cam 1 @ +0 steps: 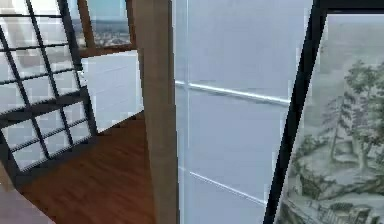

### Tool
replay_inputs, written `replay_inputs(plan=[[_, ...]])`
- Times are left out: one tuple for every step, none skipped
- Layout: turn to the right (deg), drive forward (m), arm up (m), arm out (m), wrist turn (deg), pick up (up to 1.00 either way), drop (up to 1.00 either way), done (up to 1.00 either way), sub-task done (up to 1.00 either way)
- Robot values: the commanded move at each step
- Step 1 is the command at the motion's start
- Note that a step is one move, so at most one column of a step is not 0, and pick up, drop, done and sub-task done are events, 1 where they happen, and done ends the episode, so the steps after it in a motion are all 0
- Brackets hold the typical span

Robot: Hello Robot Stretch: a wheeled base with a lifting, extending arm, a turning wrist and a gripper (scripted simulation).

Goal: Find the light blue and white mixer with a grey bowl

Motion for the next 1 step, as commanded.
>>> replay_inputs(plan=[[-45.0,0.0,0.0,0.0,0.0,0.0,0.0,0.0,0.0]])
